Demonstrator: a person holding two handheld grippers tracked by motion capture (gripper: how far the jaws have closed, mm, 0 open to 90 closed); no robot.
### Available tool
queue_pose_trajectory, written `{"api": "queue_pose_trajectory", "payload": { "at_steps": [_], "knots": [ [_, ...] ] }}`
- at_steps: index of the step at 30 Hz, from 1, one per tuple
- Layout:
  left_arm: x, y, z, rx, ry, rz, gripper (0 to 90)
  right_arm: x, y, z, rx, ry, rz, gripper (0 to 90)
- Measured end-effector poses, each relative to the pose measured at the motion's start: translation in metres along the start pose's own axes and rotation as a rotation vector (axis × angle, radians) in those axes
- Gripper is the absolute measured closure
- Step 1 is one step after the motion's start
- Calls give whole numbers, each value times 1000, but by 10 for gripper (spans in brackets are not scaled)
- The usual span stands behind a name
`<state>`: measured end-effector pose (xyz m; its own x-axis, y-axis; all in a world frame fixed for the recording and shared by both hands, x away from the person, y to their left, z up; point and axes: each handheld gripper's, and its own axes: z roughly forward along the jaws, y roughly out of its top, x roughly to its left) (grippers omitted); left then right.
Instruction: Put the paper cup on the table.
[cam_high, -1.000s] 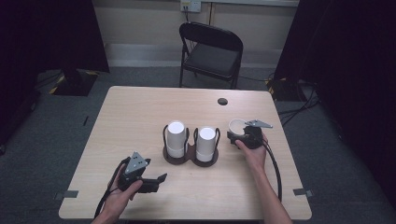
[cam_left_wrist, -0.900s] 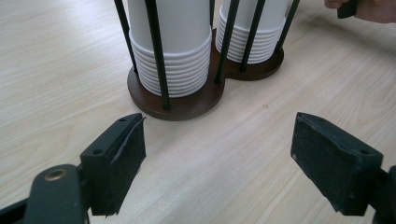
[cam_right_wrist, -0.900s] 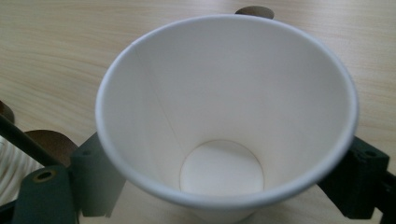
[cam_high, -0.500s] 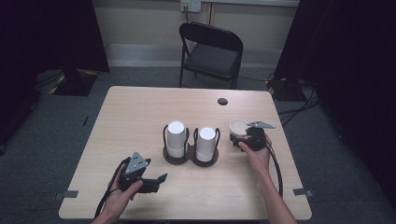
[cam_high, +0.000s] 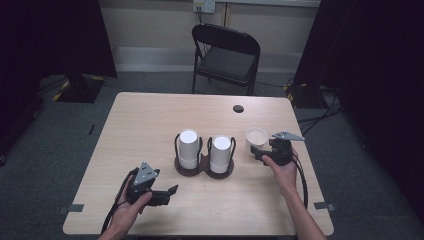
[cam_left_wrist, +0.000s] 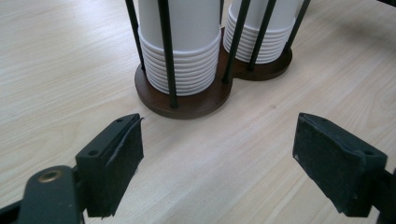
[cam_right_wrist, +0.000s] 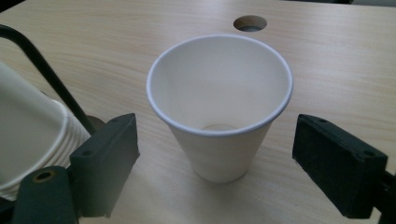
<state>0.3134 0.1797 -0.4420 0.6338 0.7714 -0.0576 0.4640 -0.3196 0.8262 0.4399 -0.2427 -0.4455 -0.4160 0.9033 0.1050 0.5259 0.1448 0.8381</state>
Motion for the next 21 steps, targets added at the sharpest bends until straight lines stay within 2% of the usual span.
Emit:
{"api": "queue_pose_trajectory", "payload": {
  "at_steps": [3,4,6,10,13,15,16,18,21],
  "knots": [
    [1,0,0,-3,7,-10,158,2,1,-9,-10,16,-5,141],
    [2,0,0,-2,11,0,158,2,1,-9,-10,16,-5,141],
    [2,0,0,-5,11,-18,159,6,-1,-18,-25,34,-12,141],
    [3,0,0,2,13,-7,160,10,-6,-27,-27,45,-18,141],
    [3,-1,1,3,14,-19,159,12,-9,-35,-38,56,-23,141],
    [4,-1,0,5,19,-9,159,14,-10,-38,-41,64,-19,141],
    [4,-1,0,2,26,-28,159,16,-12,-43,-43,69,-22,141],
    [5,-1,0,4,31,-26,159,18,-13,-46,-42,70,-24,141],
    [6,-2,1,6,31,-48,160,24,-14,-55,-46,74,-40,142]
  ]
}}
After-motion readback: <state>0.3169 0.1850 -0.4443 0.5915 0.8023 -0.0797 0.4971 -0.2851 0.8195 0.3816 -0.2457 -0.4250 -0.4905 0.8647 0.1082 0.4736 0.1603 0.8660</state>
